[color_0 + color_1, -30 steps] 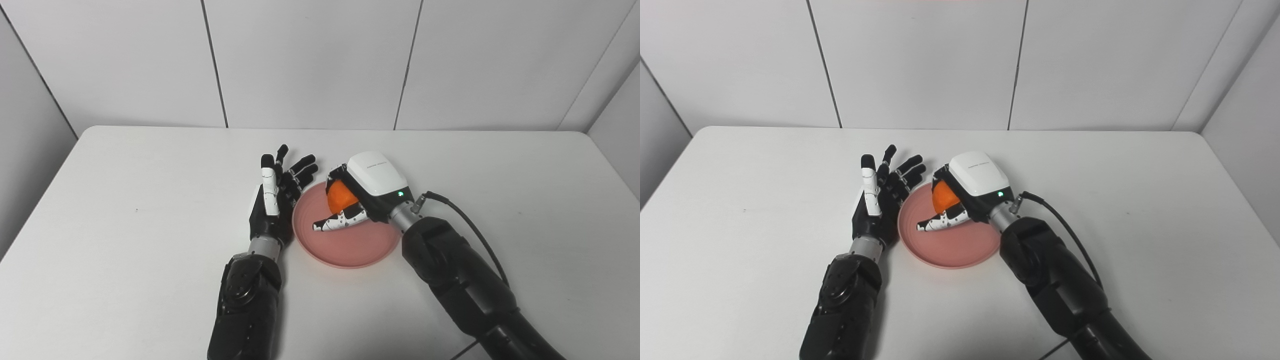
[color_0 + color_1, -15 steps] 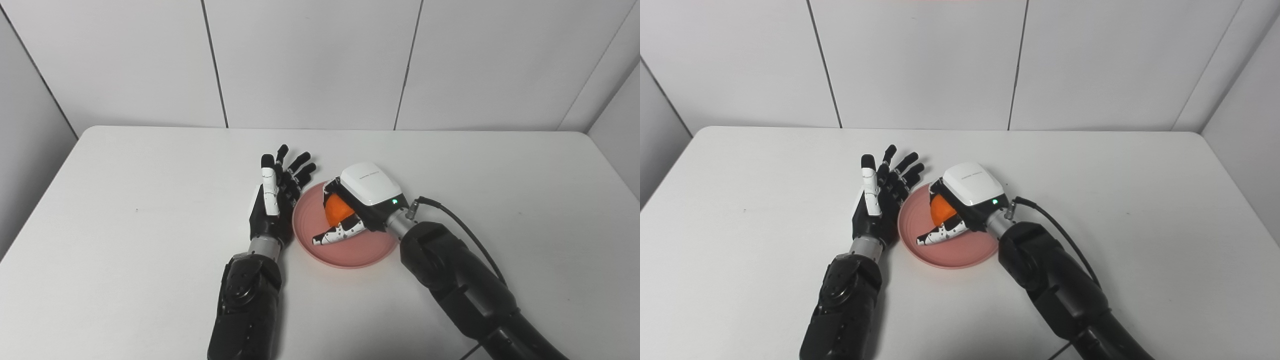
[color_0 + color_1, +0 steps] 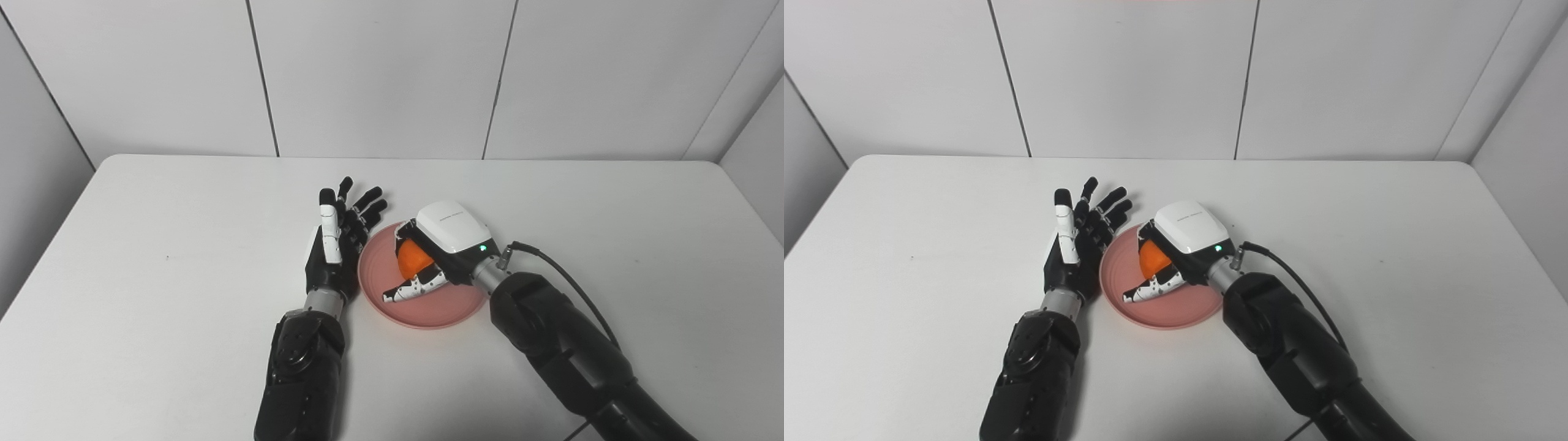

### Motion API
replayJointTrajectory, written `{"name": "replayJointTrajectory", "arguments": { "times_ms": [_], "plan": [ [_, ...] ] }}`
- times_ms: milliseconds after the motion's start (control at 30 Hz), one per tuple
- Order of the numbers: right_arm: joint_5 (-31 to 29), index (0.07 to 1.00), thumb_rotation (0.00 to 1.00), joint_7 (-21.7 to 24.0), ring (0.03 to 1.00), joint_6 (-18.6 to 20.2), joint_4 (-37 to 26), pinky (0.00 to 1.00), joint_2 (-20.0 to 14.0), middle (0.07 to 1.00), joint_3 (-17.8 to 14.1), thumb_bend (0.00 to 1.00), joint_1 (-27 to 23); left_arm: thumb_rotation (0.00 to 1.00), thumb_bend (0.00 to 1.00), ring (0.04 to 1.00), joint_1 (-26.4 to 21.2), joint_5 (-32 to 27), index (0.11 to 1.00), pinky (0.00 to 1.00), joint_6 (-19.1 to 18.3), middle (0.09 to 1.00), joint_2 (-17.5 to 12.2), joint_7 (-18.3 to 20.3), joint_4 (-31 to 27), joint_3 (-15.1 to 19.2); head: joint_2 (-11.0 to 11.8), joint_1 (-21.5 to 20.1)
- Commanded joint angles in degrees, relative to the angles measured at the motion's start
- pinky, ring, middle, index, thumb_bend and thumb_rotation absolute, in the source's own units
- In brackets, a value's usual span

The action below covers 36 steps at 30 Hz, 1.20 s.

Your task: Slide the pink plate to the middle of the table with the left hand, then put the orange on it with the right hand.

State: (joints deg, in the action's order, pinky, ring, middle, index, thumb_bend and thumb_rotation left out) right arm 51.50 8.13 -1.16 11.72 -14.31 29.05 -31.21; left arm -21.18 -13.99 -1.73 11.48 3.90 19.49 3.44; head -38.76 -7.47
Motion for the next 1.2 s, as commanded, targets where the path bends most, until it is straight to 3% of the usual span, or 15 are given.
{"name": "replayJointTrajectory", "arguments": {
  "times_ms": [0,67,100,233,300,333,633,767,1000,1133,1167],
  "plan": [
    [-0.75,0.449,0.68,-3.43,0.385,-4.03,-0.83,0.33,-0.71,0.433,-0.89,0.7,-1.54,1.0,0.97,0.856,1.88,-0.29,1.0,0.94,-5.29,0.861,0.12,-1.15,3.02,0.17,0.07,0.09],
    [-0.11,0.568,0.79,-5.45,0.495,-5.01,-0.43,0.44,-1.05,0.546,-0.88,0.75,-1.56,1.0,0.96,0.871,1.88,-0.43,1.0,0.95,-5.19,0.898,0.15,-1.02,3.1,0.18,0.07,0.09],
    [-0.04,0.575,0.8,-6.03,0.501,-5.35,-0.29,0.44,-1.18,0.553,-0.96,0.75,-1.56,1.0,0.96,0.872,1.87,-0.32,1.0,0.95,-5.17,0.901,0.11,-0.98,3.15,0.08,0.07,0.09],
    [-0.69,0.702,0.95,-7.77,0.706,-6.66,0.11,0.68,-1.49,0.731,-1.67,0.82,-1.4,1.0,0.98,0.878,1.86,-0.05,1.0,0.95,-5.14,0.915,-0.01,-0.96,3.22,-0.12,0.07,0.09],
    [-0.74,0.727,0.98,-8.74,0.739,-7.32,0.39,0.72,-1.61,0.761,-1.95,0.82,-1.4,1.0,0.98,0.866,1.83,0.09,1.0,0.95,-4.99,0.89,-0.09,-0.94,3.31,-0.22,0.07,0.09],
    [-0.79,0.734,0.99,-9.29,0.752,-7.66,0.52,0.73,-1.67,0.775,-2.09,0.82,-1.44,1.0,0.98,0.842,1.82,0.15,1.0,0.94,-4.96,0.847,-0.12,-0.95,3.33,-0.26,0.07,0.09],
    [-1.89,0.771,1.0,-10.77,0.788,-8.08,-0.56,0.7,-2.28,0.801,-4.66,0.76,-2.83,1.0,0.99,0.804,1.97,0.42,1.0,0.94,-4.98,0.776,-0.46,-1.1,3.15,-0.37,-0.05,-0.28],
    [-3.26,0.782,1.0,-10.36,0.815,-7.72,-1.92,0.72,-2.29,0.825,-6.82,0.76,-3.67,1.0,0.98,0.81,1.79,0.42,1.0,0.93,-5.32,0.781,-0.38,-1.5,3.12,-0.11,-0.1,-0.29],
    [-5.56,0.757,1.0,-13.78,0.797,-8.53,-1.59,0.71,-1.52,0.804,-10.77,0.79,-4.05,1.0,0.97,0.821,1.41,0.39,1.0,0.93,-5.09,0.783,-0.54,-1.55,3.07,0.24,-0.12,-0.21],
    [-9.37,0.788,1.0,-16.02,0.803,-7.92,-1.03,0.76,0.17,0.821,-14.07,0.81,-3.06,1.0,0.95,0.834,0.75,3.29,1.0,0.93,-0.7,0.799,-1.93,-1.13,4.28,-1.04,-0.26,-0.28],
    [-11.92,0.807,1.0,-15.52,0.816,-6.23,-1.39,0.77,1.39,0.832,-15.65,0.84,-2.47,1.0,0.95,0.839,0.42,3.86,1.0,0.94,0.94,0.813,-2.31,-0.86,4.89,-1.26,-0.26,-0.28]
  ]
}}
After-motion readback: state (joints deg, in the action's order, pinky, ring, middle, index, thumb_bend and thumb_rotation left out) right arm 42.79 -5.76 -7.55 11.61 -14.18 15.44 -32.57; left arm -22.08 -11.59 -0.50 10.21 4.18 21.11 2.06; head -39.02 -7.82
